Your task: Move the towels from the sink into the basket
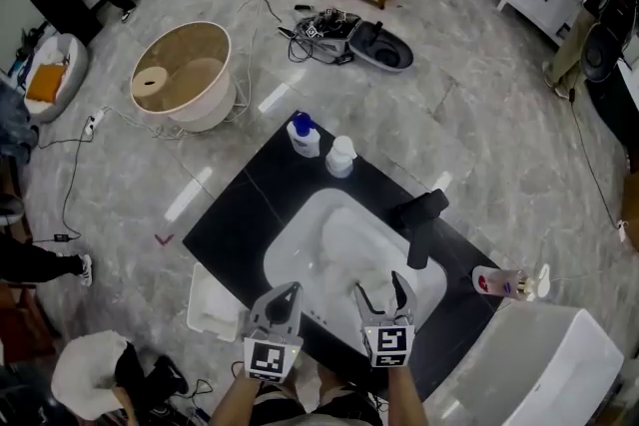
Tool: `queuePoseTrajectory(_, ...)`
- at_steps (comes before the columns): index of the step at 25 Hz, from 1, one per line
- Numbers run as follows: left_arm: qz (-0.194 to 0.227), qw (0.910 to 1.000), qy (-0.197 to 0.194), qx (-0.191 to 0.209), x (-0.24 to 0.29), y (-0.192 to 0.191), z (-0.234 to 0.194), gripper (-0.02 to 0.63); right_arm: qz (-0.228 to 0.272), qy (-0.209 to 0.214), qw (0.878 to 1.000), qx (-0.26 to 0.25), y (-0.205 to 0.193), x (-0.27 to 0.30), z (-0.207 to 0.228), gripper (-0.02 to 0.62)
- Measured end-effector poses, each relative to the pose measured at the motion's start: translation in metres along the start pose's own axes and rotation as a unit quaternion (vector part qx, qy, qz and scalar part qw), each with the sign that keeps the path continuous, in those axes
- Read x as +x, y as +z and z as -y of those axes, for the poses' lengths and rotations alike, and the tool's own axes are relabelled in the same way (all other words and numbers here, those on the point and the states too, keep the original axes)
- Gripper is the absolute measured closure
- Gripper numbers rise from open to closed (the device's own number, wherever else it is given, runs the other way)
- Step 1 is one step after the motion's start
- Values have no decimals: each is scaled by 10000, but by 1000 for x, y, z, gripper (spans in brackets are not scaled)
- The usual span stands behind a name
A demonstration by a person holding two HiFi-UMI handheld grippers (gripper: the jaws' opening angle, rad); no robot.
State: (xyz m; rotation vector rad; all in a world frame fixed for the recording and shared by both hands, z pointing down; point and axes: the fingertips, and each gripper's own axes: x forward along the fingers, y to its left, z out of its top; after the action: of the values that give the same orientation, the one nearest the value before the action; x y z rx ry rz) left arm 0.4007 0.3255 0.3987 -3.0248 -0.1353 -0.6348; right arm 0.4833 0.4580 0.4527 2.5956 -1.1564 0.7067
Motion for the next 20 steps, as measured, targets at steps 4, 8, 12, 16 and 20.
queuePoseTrajectory(4,-102,9999,33,-110,12,-13,3,597,-368,-16,9993,74,-31,24,12,177)
queuePoseTrajectory(8,-190,9996,41,-220,22,-26,6,597,-610,-24,9980,134,-58,48,18,133)
queuePoseTrajectory(12,-284,9982,117,-511,28,-32,4,597,-770,24,9969,162,-73,65,18,130)
queuePoseTrajectory(16,-357,9955,263,-843,34,-36,1,597,-1071,56,9941,170,-92,86,21,130)
queuePoseTrajectory(20,-409,9973,248,-561,37,-48,-4,597,-1241,176,9919,206,-106,109,17,130)
